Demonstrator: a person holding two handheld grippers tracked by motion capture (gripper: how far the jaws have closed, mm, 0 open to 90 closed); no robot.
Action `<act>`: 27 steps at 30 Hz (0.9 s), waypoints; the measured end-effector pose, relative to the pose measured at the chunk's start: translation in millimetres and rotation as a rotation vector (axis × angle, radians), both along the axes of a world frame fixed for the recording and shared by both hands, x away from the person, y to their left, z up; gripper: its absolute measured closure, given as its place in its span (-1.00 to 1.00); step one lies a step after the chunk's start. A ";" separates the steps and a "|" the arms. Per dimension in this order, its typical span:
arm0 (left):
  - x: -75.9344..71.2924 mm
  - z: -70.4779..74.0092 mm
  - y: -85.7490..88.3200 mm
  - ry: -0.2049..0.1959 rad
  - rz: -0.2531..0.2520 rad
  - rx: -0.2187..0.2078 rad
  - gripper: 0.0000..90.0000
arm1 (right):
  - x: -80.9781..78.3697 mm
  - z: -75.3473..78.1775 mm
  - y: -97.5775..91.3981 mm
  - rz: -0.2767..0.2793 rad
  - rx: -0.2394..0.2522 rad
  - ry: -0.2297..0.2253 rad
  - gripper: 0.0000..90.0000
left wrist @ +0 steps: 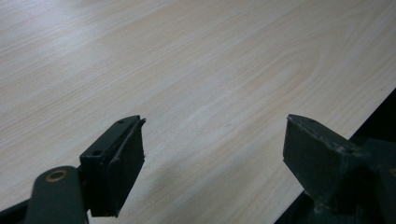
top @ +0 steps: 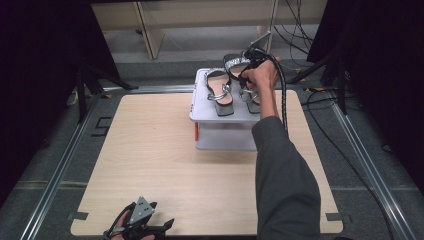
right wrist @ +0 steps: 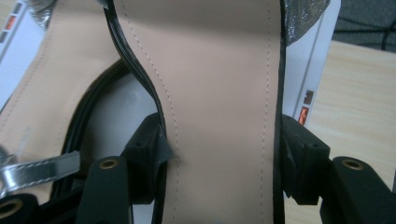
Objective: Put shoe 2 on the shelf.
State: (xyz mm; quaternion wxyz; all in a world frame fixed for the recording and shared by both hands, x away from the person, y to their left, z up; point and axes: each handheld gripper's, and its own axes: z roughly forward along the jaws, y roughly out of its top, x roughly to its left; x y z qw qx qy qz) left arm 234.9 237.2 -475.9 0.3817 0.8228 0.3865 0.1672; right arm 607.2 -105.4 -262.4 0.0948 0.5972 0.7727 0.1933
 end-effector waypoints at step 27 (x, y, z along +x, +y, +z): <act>1.8 1.7 0.2 -0.036 -0.048 0.047 -0.55 | 8.2 -16.7 2.0 -0.141 0.027 0.056 -0.47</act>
